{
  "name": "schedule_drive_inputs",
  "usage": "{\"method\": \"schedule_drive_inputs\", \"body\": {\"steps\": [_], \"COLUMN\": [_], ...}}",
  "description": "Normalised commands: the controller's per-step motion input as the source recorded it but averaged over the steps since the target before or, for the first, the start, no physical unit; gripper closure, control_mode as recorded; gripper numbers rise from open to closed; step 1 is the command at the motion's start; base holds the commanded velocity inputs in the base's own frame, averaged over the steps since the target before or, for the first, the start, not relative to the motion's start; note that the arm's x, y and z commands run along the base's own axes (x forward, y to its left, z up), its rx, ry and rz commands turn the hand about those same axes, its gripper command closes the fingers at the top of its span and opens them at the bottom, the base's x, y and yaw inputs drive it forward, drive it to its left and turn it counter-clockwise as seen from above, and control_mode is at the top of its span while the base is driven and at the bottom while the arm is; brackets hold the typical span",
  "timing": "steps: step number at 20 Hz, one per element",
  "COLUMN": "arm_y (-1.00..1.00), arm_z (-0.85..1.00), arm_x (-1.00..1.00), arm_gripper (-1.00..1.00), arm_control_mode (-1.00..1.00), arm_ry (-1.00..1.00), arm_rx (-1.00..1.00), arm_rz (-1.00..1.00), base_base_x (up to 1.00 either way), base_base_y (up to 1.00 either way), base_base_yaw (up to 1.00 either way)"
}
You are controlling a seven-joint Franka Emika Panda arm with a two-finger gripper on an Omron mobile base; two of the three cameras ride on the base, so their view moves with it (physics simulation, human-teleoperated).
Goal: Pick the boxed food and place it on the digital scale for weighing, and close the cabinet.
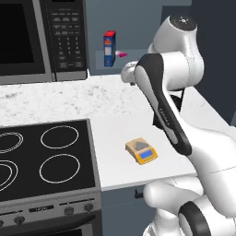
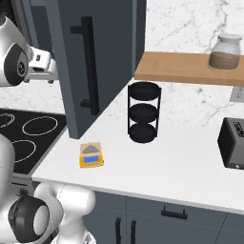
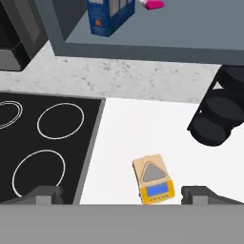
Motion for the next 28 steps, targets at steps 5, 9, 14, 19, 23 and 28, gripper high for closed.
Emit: {"method": "schedule_drive_inputs", "body": {"steps": [5,9,14,19,23,28], "arm_y": [0.00,0.02,0.00,0.01,0.04,0.04], "arm_z": [0.13,0.00,0.23,0.47,0.41,0.08], "arm_x": [0.01,0.02,0.02,0.06,0.09,0.38], "arm_gripper": [-1.00,-1.00,-1.00,-1.00,-1.00,-1.00], "arm_control_mode": [-1.00,-1.00,-1.00,-1.00,-1.00,-1.00], "arm_ry": [-0.32,-0.33,-0.06,0.00,0.00,0.00], "arm_rx": [0.00,0.01,0.03,0.00,0.01,0.08], "arm_rz": [0.00,0.00,0.00,0.00,0.00,0.00], "base_base_x": [0.00,0.00,0.00,0.00,0.00,0.00], "base_base_y": [0.00,0.00,0.00,0.00,0.00,0.00], "base_base_yaw": [0.00,0.00,0.00,0.00,0.00,0.00]}}
